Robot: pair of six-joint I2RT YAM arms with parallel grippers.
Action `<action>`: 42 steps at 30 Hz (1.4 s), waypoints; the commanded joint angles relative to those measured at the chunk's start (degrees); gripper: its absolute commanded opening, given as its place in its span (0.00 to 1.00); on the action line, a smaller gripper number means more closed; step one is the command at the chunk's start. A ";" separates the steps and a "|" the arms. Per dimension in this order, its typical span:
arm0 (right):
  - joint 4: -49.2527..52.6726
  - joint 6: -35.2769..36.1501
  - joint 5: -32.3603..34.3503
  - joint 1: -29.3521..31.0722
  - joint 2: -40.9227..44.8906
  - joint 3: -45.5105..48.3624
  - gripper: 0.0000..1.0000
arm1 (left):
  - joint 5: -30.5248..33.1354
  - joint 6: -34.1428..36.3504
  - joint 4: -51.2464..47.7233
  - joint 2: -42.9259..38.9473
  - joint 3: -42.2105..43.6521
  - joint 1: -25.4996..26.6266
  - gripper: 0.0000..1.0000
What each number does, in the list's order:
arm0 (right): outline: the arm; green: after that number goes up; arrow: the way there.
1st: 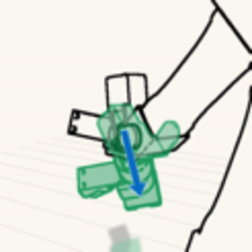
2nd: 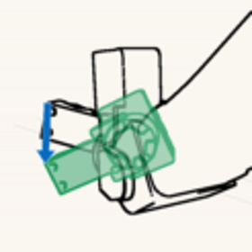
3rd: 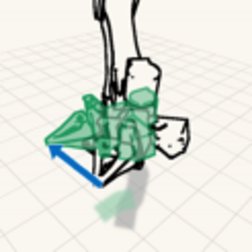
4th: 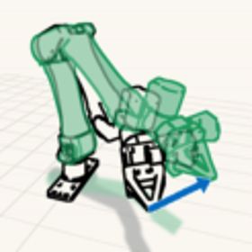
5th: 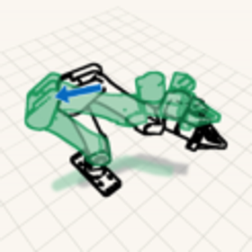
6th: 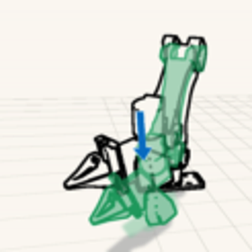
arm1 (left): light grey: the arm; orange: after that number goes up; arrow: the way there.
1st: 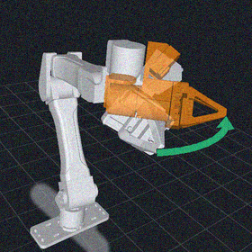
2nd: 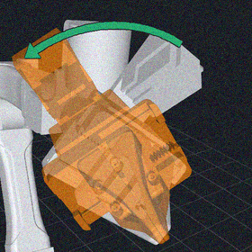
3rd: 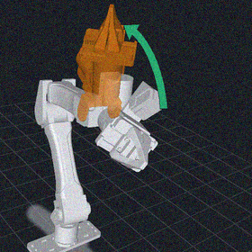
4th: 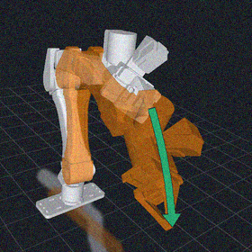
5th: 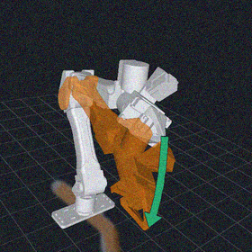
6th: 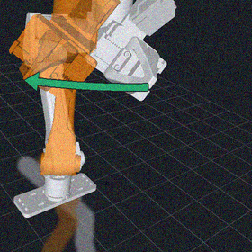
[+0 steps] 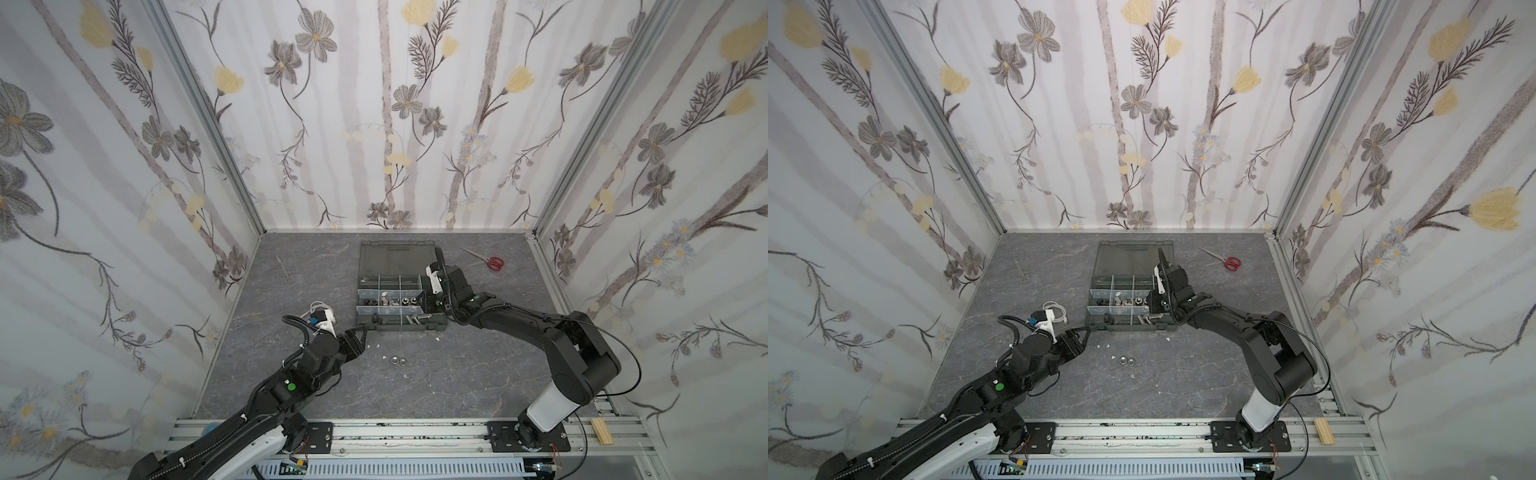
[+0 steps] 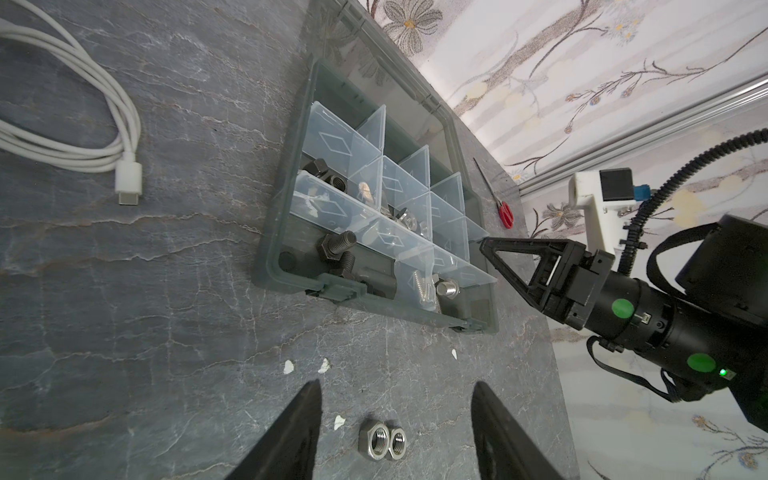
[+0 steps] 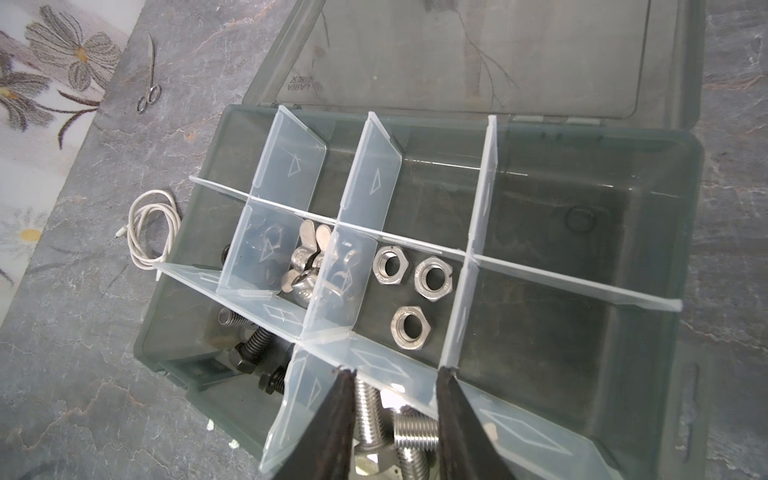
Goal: Sort the screws and nuts into containers
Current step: 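Lower the hex nut into the hex-nut compartment and open the right gripper, then raise the right gripper from the box while the left moves toward the hex nuts, then lower the left gripper onto one of the two silver hex nuts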
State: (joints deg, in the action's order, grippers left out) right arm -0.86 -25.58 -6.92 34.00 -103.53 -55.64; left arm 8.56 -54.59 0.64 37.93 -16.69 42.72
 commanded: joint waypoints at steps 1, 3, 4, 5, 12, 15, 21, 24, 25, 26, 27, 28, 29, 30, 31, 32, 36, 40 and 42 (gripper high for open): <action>-3.24 -1.09 0.52 -0.08 1.32 0.56 0.34 | -0.91 0.25 2.12 0.76 -0.25 0.00 0.59; -3.25 -1.22 0.63 -0.08 1.92 0.93 0.34 | -1.71 0.85 2.24 1.55 -0.60 0.01 0.59; -3.31 -1.31 0.63 -0.07 2.30 1.18 0.34 | -2.10 1.33 2.26 2.15 -0.79 0.08 0.58; -3.36 -1.35 0.68 -0.08 2.64 1.38 0.34 | -2.54 1.77 2.26 2.76 -1.00 0.09 0.58; -3.43 -1.79 1.23 -0.15 5.19 3.20 0.34 | -4.83 4.78 2.52 8.27 -3.52 0.91 0.56; -3.45 -1.92 1.56 -0.21 6.33 3.91 0.35 | -5.99 8.00 2.43 11.66 -5.52 1.71 0.56; -3.10 -2.01 2.30 -0.34 8.98 5.68 0.34 | -9.17 17.51 2.34 18.07 -10.26 3.49 0.54; -3.05 -2.01 2.73 -0.51 10.29 6.87 0.34 | -10.61 23.77 2.04 20.79 -12.56 5.10 0.54; -3.00 -2.08 2.90 -0.60 10.70 7.21 0.34 | -10.63 25.57 1.63 21.63 -13.10 5.62 0.54; -2.97 -2.09 3.03 -0.73 11.16 7.69 0.35 | -10.41 27.47 0.97 22.56 -13.81 6.15 0.54; -2.98 -2.19 3.17 -0.81 11.62 8.09 0.34 | -10.04 29.29 -0.12 23.53 -14.51 6.63 0.54; -2.98 -2.21 3.22 -0.85 11.70 8.45 0.34 | -9.52 30.71 -1.00 24.39 -15.12 6.93 0.54; -2.94 -2.28 3.36 -0.90 11.72 8.85 0.34 | -8.89 32.23 -2.47 25.37 -15.87 7.40 0.54; -3.05 -2.34 3.53 -0.96 13.09 9.20 0.34 | -8.19 33.66 -3.72 26.34 -16.57 7.78 0.54; -3.00 -2.37 3.62 -1.03 13.75 9.52 0.35 | -7.60 34.81 -4.79 27.16 -17.10 8.11 0.54; -2.98 -2.44 3.78 -1.11 14.08 9.90 0.35 | -6.81 36.04 -5.93 28.06 -17.65 8.61 0.54; -2.99 -2.69 3.84 -1.33 14.92 10.63 0.35 | -5.18 40.05 -8.90 30.97 -19.37 9.64 0.53; -3.00 -2.94 3.95 -1.48 15.28 11.15 0.35 | -4.99 42.41 -9.91 33.07 -19.91 10.46 0.53; -3.09 -3.07 3.96 -1.50 15.45 11.38 0.35 | -5.68 42.85 -10.13 33.96 -20.04 10.62 0.53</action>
State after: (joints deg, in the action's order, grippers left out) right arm -2.42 -27.79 -3.92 32.60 -88.42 -44.53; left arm 2.35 -14.83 -7.90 71.13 -36.12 53.19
